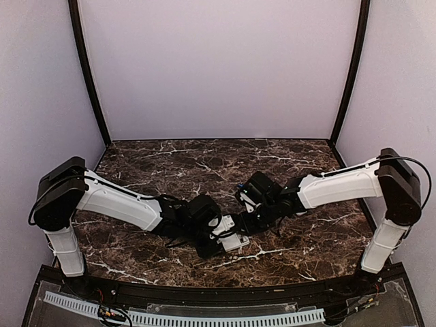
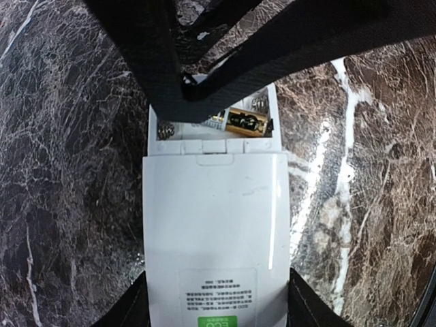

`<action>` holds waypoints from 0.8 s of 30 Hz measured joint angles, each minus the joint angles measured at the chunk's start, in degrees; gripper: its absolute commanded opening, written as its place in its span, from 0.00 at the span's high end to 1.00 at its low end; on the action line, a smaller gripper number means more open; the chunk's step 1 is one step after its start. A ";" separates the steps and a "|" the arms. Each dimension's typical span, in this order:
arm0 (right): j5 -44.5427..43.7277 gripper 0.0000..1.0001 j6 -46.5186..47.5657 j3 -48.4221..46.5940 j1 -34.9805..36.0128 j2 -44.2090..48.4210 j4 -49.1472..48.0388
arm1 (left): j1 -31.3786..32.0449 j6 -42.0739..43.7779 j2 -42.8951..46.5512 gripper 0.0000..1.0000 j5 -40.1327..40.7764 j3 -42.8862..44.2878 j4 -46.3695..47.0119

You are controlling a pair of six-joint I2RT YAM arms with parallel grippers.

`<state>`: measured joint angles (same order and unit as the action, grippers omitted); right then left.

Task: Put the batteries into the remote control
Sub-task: Pick up the battery from the battery compartment.

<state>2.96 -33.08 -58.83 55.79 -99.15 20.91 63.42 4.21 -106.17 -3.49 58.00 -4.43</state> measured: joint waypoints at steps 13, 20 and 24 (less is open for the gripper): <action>0.09 0.80 -0.11 -0.96 0.00 -0.61 -0.02 | -0.13 -0.57 1.01 0.26 0.55 -1.66 1.03; -0.24 0.81 -0.48 -0.96 -0.22 -0.59 1.79 | -0.07 -0.70 4.94 0.22 0.50 -6.08 1.97; -0.24 0.82 -0.70 -1.31 -0.33 -0.63 3.41 | -0.02 -1.07 7.98 0.22 0.52 -9.35 1.64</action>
<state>2.72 -33.78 -60.14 55.46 -99.79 24.32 63.40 3.14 -98.19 -2.96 48.64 -2.79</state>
